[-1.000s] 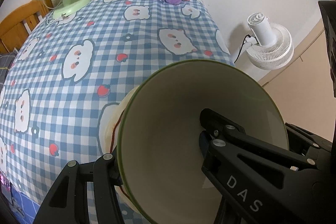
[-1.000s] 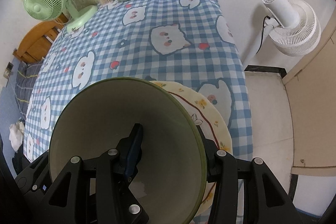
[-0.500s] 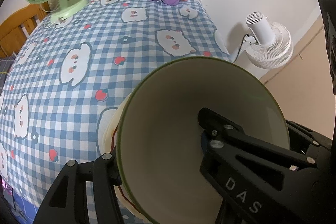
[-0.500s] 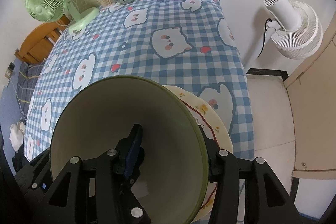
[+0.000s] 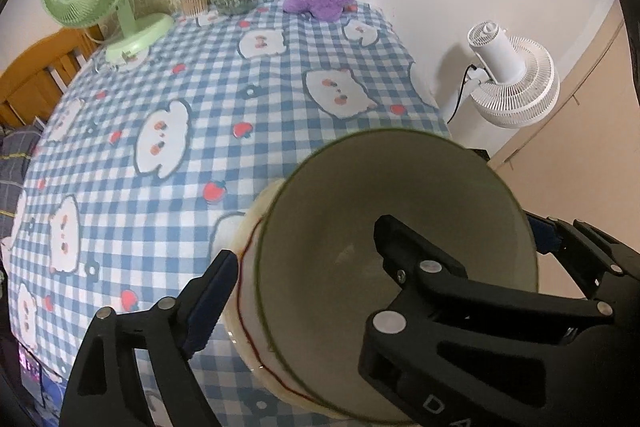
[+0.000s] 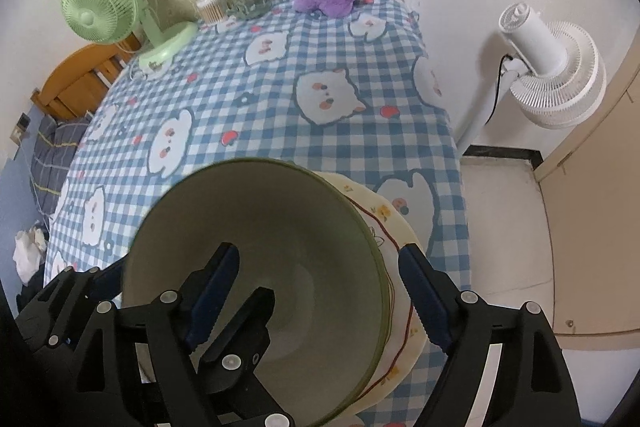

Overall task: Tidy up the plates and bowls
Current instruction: 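Lower the bowl stack onto the plates and open both tools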

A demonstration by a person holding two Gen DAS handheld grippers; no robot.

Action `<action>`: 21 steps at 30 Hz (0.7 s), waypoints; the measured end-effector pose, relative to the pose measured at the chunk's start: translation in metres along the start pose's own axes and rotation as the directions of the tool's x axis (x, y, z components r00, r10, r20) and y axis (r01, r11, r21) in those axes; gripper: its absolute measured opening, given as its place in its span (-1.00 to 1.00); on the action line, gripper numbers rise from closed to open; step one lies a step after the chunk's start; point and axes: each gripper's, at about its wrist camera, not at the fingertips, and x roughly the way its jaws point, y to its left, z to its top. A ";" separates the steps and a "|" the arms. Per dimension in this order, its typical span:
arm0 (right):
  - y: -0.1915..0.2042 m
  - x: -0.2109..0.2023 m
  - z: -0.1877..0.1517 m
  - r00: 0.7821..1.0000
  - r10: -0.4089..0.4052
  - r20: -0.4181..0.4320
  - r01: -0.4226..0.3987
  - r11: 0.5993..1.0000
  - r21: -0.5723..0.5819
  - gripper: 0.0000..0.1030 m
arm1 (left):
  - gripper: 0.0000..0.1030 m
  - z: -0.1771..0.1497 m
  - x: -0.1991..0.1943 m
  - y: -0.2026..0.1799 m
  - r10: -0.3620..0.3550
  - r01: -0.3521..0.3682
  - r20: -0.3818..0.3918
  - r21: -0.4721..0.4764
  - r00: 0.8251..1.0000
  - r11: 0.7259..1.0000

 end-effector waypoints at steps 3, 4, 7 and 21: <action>0.006 -0.012 0.001 0.999 -0.029 0.019 0.029 1.000 0.003 0.64 | 0.78 0.000 -0.011 0.004 0.002 -0.002 0.018 0.003 1.000 1.000; 0.008 -0.017 0.000 0.999 -0.038 0.031 0.038 0.999 0.006 0.64 | 0.78 0.000 -0.014 0.004 0.003 -0.003 0.024 0.004 1.000 1.000; 0.015 -0.030 -0.001 0.996 -0.048 0.069 0.047 0.999 0.011 0.64 | 0.78 0.001 -0.027 0.007 0.008 -0.009 0.059 0.026 0.998 1.000; 0.067 -0.083 -0.016 0.978 -0.093 0.186 0.078 0.993 0.090 0.64 | 0.81 -0.010 -0.083 0.069 0.018 -0.030 0.175 0.062 0.984 0.998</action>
